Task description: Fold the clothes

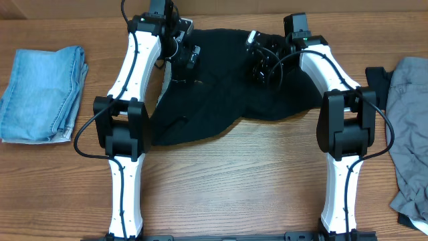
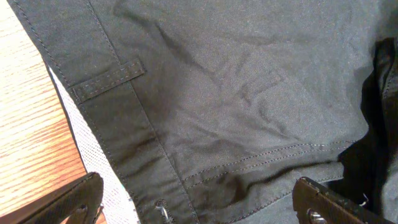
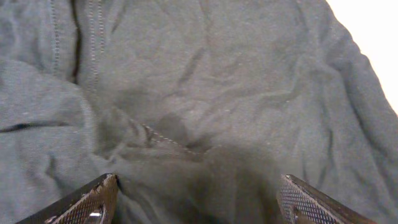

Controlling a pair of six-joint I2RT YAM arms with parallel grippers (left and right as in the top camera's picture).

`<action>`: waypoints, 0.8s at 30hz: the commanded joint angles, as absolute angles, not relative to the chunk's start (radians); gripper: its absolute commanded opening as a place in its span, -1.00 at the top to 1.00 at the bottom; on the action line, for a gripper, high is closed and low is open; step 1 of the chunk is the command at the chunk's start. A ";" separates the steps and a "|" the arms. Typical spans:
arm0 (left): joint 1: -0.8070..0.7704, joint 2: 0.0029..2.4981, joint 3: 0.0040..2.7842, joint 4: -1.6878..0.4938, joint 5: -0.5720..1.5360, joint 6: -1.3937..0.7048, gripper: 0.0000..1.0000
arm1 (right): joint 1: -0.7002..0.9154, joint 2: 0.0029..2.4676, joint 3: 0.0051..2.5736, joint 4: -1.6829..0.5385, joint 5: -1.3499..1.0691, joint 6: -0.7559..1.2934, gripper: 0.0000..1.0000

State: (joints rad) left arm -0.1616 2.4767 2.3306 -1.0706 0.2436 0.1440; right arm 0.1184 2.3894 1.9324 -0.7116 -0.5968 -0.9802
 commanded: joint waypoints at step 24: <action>-0.157 2.498 2.330 -1.072 0.252 0.142 -1.00 | 0.117 2.365 2.017 -0.783 -0.636 -0.961 0.92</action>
